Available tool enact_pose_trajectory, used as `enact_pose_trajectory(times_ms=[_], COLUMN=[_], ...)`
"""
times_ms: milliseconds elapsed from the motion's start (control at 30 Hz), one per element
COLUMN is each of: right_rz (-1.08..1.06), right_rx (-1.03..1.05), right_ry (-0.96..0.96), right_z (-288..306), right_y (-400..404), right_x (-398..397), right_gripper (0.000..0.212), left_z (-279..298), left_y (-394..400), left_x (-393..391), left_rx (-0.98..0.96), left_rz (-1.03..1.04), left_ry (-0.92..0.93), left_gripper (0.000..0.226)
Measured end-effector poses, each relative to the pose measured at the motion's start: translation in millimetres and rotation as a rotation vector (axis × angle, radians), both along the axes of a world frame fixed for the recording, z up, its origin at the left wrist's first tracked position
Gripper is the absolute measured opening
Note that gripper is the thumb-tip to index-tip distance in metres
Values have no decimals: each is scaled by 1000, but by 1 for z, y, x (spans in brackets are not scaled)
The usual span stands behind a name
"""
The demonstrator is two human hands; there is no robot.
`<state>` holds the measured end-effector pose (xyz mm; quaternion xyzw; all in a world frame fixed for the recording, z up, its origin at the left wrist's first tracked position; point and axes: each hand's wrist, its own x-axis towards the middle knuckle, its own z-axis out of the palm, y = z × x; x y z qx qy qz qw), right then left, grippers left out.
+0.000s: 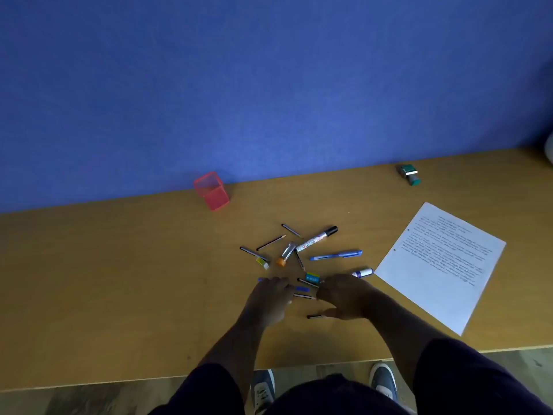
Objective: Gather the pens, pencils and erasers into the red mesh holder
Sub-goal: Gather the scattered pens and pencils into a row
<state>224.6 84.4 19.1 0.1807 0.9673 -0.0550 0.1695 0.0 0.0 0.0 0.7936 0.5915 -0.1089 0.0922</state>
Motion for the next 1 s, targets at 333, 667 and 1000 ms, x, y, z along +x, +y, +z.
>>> enact_pose_trajectory(times_ms=[333, 667, 1000], right_rz=[4, -61, -74], right_rx=[-1, -130, -200], right_ry=[-106, -20, 120], right_z=[-4, 4, 3], right_y=[-3, 0, 4], right_x=[-5, -24, -59], right_gripper=[39, 31, 23], left_z=[-7, -12, 1], left_y=[-5, -21, -32], left_x=[-3, -16, -19], left_rx=[29, 60, 84], left_rz=[50, 215, 513], left_ry=[-14, -115, -386], left_gripper=[45, 37, 44])
